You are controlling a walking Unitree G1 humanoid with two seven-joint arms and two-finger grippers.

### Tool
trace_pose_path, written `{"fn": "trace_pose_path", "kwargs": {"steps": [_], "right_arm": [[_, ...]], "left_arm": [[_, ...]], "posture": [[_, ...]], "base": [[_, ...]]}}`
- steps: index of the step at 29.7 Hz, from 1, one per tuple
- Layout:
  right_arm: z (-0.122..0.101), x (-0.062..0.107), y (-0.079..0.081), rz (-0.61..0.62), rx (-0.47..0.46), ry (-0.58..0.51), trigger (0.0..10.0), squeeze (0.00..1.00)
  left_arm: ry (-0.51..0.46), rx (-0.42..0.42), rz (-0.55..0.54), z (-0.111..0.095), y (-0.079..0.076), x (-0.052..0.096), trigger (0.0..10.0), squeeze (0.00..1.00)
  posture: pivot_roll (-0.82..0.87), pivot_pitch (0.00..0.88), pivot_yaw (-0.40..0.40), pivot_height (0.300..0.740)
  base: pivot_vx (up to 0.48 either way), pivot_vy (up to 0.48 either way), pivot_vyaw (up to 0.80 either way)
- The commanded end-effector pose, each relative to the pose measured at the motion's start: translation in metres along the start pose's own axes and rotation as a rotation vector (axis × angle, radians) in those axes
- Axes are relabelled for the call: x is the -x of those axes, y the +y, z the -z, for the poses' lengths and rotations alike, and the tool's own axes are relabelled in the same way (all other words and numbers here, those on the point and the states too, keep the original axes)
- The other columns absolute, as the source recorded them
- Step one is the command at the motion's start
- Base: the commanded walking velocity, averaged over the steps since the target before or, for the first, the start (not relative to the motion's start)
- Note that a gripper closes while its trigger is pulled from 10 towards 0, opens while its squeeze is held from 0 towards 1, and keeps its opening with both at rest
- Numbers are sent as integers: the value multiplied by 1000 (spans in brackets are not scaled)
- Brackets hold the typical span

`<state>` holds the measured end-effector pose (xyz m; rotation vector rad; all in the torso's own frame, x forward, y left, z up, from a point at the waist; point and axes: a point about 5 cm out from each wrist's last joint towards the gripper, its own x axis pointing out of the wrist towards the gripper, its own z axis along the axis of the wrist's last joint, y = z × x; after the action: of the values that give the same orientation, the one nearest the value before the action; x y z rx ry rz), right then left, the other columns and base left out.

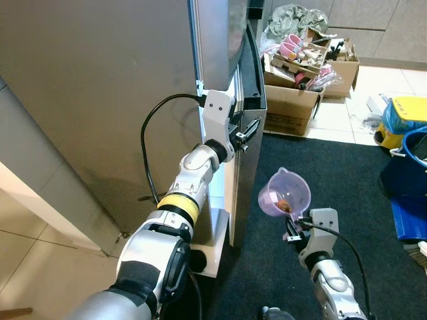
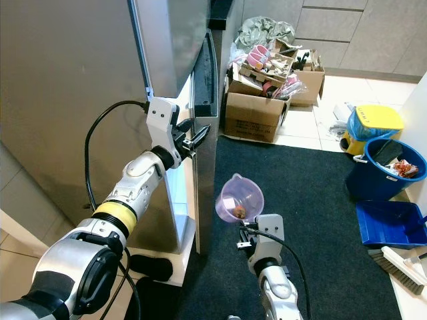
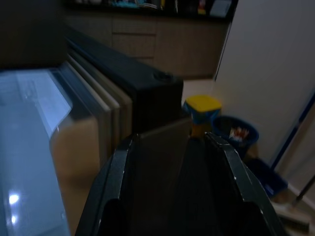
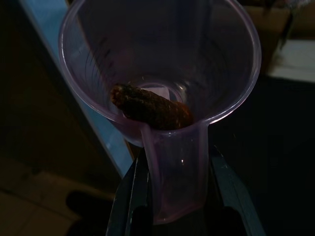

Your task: Restocking fridge

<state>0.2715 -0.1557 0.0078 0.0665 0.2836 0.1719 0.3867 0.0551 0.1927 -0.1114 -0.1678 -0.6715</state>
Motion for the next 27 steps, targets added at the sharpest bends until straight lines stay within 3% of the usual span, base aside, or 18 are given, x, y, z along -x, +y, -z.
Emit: {"fn": "trace_pose_path", "kwargs": {"steps": [1, 5, 9, 15, 18, 27], "right_arm": [[-9, -3, 4, -21, 4, -41, 10000, 0], [-25, -10, 14, -73, 15, -97, 10000, 0], [-45, -22, 29, -156, 36, -139, 10000, 0], [-47, -24, 37, -188, 55, -136, 10000, 0], [-43, -22, 47, -211, 54, -124, 10000, 0], [-29, -10, 57, -232, 60, -99, 10000, 0]], "left_arm": [[2, 24, 5, 3, 0, 3, 10000, 0], [-21, 56, 10, -1, 7, 8, 10000, 0], [-57, 25, 21, -12, 17, 20, 10000, 0], [-59, 1, 16, -13, 21, 28, 10000, 0], [-46, -17, -36, -11, 25, 31, 10000, 0], [37, -43, -115, 5, 20, 27, 10000, 0]], "posture": [[-71, 70, 22, 740], [-68, 75, 26, 740], [-55, 84, 26, 740], [-44, 86, 22, 740], [-43, 86, 20, 740], [-57, 86, 17, 740]], "base": [[0, 0, 0], [0, 0, 0], [0, 0, 0], [0, 0, 0], [0, 0, 0], [0, 0, 0]]}}
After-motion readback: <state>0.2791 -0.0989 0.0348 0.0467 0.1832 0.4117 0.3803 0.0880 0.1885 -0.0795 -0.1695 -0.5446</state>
